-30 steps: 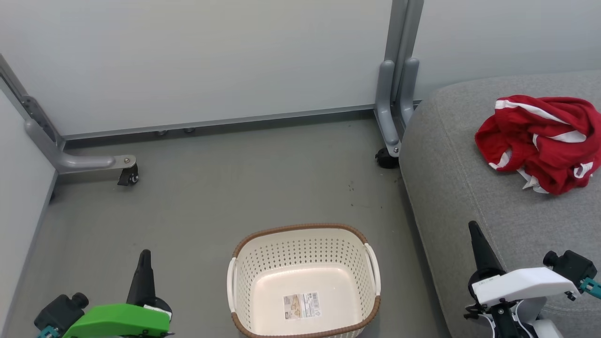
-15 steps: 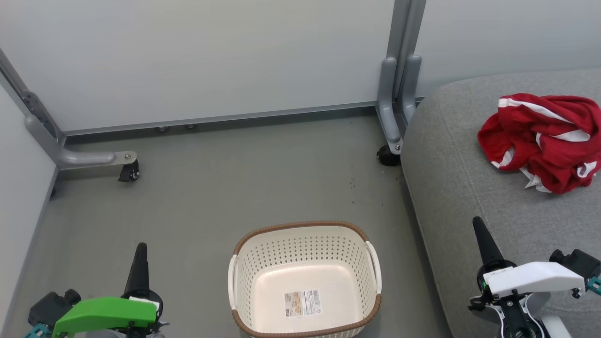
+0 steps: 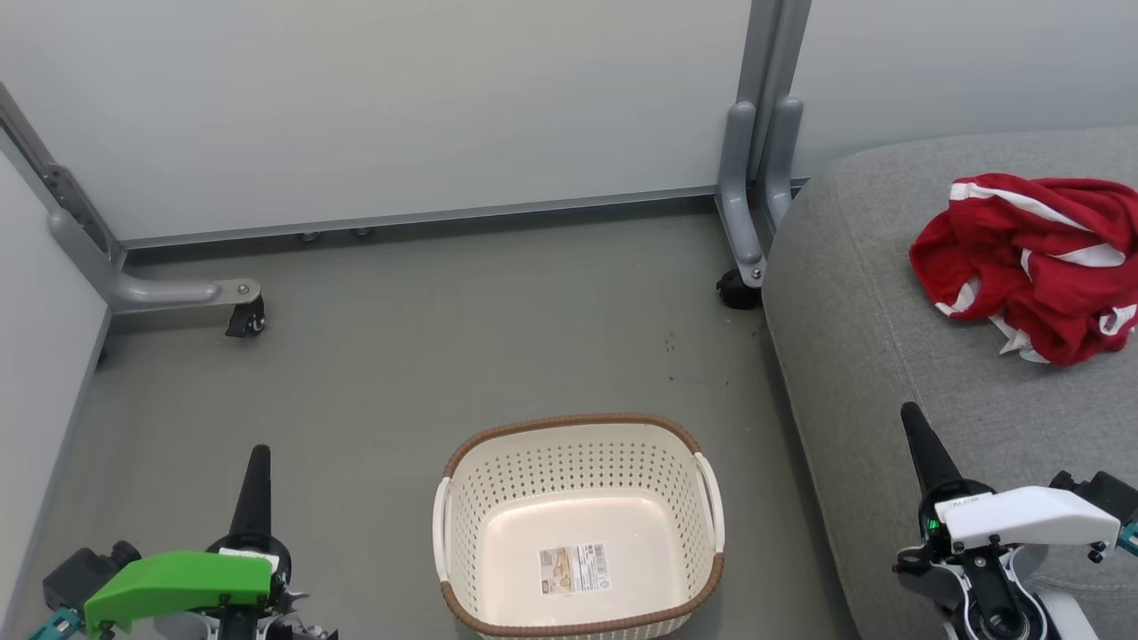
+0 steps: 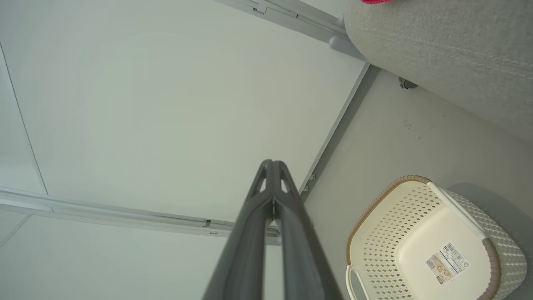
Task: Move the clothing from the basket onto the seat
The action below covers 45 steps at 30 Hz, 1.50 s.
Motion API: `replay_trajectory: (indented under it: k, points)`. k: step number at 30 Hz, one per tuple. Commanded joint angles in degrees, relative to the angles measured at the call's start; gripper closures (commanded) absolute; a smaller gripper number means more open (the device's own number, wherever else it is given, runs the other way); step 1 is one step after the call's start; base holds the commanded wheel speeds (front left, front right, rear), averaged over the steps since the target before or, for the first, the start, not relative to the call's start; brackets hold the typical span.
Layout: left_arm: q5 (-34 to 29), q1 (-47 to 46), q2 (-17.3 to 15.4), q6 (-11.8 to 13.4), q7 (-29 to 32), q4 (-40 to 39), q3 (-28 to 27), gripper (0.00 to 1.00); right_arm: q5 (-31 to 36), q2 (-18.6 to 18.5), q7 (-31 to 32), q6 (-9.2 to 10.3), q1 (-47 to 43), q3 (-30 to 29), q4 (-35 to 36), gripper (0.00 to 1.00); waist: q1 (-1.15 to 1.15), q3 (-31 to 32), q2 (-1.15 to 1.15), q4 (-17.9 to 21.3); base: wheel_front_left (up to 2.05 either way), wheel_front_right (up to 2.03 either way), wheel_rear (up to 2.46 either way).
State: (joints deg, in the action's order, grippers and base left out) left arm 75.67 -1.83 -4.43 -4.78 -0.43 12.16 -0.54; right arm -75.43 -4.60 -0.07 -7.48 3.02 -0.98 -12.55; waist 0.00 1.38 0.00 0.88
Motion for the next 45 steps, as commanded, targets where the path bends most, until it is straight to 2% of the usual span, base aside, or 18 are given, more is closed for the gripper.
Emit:
replay_trajectory:
  k: [1,35,45]
  points:
    - [1.51,-1.47,-0.39,-0.43,0.45,-0.02,-0.52,1.00,-1.44,-0.18,0.38,-0.03,1.36,-0.35,0.14,1.00,0.00,-0.05,0.00,-0.04,0.00,0.00,0.00]
    - [16.05,-4.32,0.00,-2.49,4.75,1.62,-3.60,1.00,-16.00,0.39,4.65,-0.02,3.17,-3.40,-1.23,1.00,0.00,-1.29,0.00,-0.72,0.00,0.00,0.00]
    - [18.48,-4.71,0.16,-2.93,5.58,1.90,-4.20,1.00,-18.44,0.55,5.48,-0.02,3.20,-4.03,-1.46,1.00,0.00,-1.56,0.00,-0.88,0.00,0.00,0.00]
